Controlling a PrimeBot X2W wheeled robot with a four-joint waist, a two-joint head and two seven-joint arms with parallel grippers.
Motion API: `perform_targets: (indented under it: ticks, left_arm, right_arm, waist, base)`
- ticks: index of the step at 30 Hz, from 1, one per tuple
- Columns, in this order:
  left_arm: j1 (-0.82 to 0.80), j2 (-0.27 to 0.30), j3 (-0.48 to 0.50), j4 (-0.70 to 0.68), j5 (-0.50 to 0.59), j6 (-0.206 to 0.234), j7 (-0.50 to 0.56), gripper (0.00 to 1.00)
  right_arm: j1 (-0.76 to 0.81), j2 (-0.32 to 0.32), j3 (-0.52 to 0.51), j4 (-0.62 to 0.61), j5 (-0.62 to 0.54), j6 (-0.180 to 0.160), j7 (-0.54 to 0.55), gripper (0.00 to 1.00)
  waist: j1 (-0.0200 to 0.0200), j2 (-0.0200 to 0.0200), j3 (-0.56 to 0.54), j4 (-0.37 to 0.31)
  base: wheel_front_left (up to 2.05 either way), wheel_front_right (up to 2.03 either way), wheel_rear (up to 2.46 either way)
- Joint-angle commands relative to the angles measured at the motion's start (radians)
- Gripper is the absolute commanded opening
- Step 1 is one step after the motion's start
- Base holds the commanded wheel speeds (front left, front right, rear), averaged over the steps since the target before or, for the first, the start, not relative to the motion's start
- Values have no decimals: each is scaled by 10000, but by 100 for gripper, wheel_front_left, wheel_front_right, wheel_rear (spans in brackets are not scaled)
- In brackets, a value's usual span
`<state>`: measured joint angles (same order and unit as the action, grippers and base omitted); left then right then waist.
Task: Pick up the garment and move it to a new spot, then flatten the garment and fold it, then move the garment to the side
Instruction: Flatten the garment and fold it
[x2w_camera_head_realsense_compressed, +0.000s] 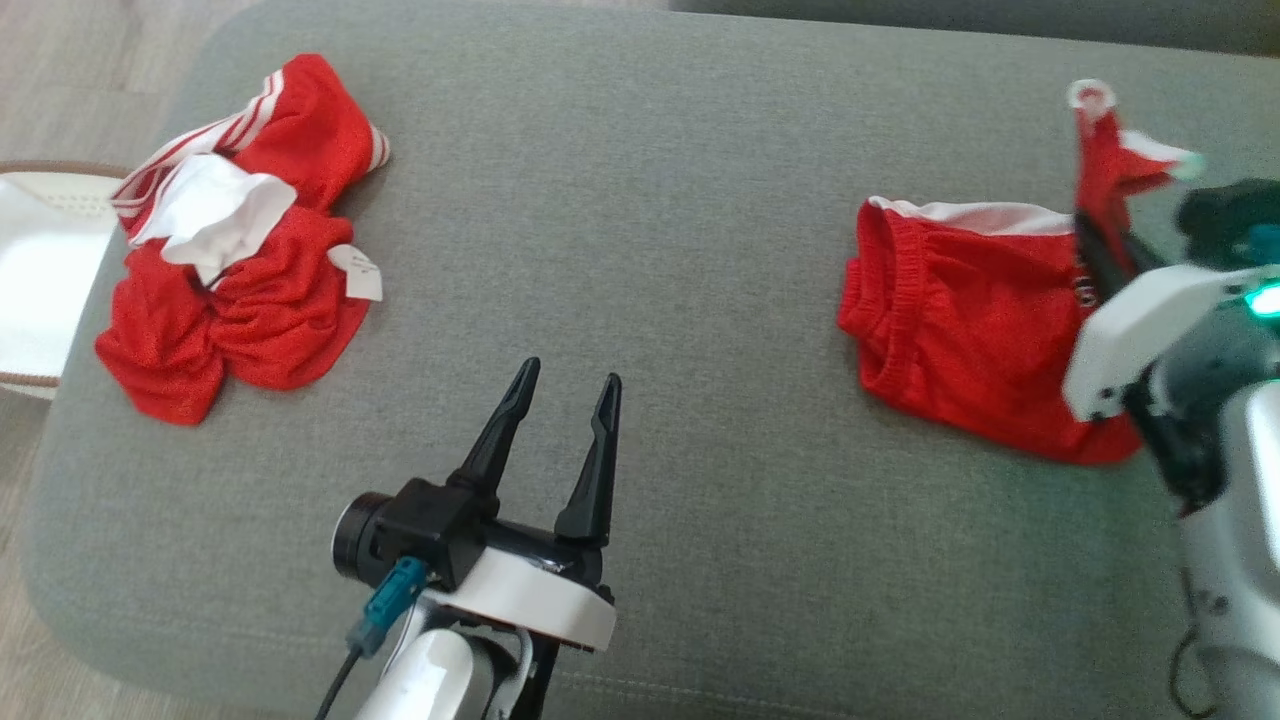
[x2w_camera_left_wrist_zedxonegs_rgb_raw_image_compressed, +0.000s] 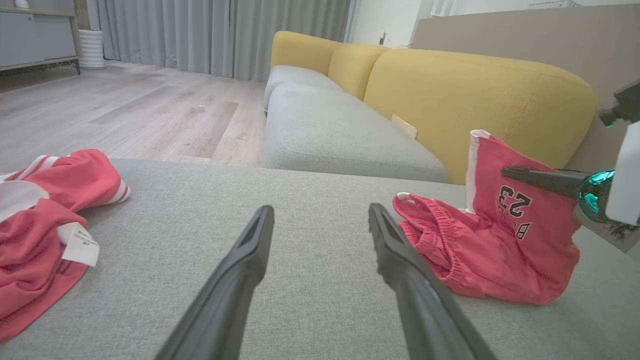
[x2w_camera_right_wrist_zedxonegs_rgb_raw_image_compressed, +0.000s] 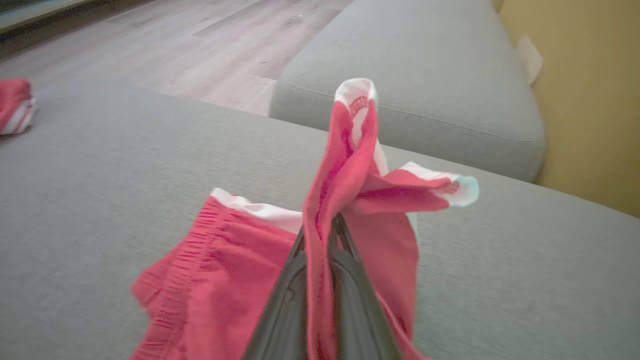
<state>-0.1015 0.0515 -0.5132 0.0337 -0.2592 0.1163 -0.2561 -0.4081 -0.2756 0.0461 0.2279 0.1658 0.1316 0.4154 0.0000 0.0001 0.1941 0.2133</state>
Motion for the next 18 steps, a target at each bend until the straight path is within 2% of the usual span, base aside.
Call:
perform_targets:
  ticks: [1,6,12,13,14,15,18]
  left_arm:
    - [-108,-12,227,-301,-49,66,-57,100]
    - [-121,-12,19,-266,-109,110,-57,100]
    - [-217,-12,-225,-261,-214,166,-57,100]
    - [-229,-12,-248,-257,-230,177,-57,100]
    - [-235,-12,-254,-255,-240,192,-57,100]
    - [-232,-12,-250,-249,-252,207,-57,100]
    - [-177,-12,-216,-210,-256,249,-57,100]
  right_arm:
    - [-121,142,350,-466,143,-9,85,0]
    - [-329,650,949,-78,276,-9,368,0]
    - [-661,938,1408,560,370,-9,252,0]
    - [-715,968,1499,610,421,-9,180,22]
    - [-755,999,1563,647,475,-9,117,67]
    - [-782,1024,1619,659,537,-9,42,100]
    - [-712,1062,1822,504,1007,-9,-273,100]
  waist:
    - [0,-1,-48,122]
    - [0,-1,-43,363]
    - [0,-1,-23,551]
    - [0,-1,-27,568]
    - [0,-1,-34,570]
    - [0,-1,-45,562]
    - [0,-1,-176,429]
  base:
    - [0,0,0]
    - [0,0,0]
    - [0,0,0]
    - [0,0,0]
    - [0,0,0]
    - [0,0,0]
    - [0,0,0]
